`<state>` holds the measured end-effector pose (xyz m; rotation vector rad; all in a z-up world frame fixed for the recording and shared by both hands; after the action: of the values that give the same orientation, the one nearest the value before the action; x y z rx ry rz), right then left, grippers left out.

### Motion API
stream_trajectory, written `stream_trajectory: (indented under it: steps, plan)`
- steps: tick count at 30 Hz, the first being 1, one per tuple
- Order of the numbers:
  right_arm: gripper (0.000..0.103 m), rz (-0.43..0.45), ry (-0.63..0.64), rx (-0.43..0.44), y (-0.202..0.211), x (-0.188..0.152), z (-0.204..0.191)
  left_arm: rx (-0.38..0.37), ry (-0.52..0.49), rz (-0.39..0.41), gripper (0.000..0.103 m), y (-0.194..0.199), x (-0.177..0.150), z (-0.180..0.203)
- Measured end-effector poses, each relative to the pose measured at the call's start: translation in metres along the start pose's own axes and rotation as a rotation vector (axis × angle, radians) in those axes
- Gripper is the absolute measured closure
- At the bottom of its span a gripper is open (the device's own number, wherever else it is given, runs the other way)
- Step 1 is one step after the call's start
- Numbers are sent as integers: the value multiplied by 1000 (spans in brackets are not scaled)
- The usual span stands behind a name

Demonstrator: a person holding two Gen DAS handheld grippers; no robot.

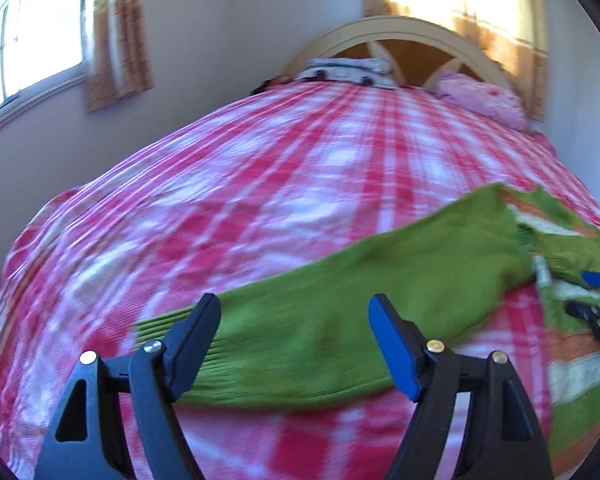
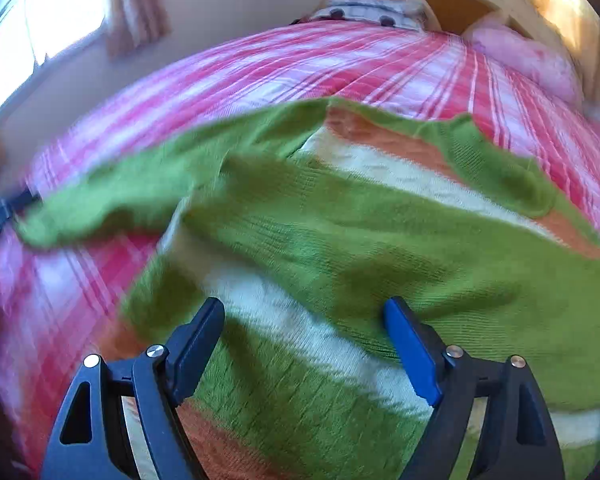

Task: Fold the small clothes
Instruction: 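Move the left tool to the other sleeve cuff and grasp it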

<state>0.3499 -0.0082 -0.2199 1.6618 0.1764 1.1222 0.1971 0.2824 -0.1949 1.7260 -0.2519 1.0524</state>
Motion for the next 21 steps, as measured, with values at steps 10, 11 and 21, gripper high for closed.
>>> stream_trajectory:
  steps: [10,11,21]
  plan:
    - [16,47,-10,0,6,-12,-4,1,244,-95,24,-10,-31,-77]
    - [15,48,-11,-1,5,-12,-3,-9,253,-97,26,-10,-32,-77]
    - [14,67,-23,-5,7,-14,0,-33,347,-131,41,-25,-37,-76]
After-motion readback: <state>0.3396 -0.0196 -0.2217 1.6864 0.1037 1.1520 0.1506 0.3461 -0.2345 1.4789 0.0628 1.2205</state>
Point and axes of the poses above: each gripper's, at about its wrist camera, not at the fingertips, and y roughly against the way its jaws point, z to its right, x to its top, the point moved 4 cm from there along -y, roughly the way its jaws point, and after that the axes turned 5 degrees about x, right-handed, at the moved point
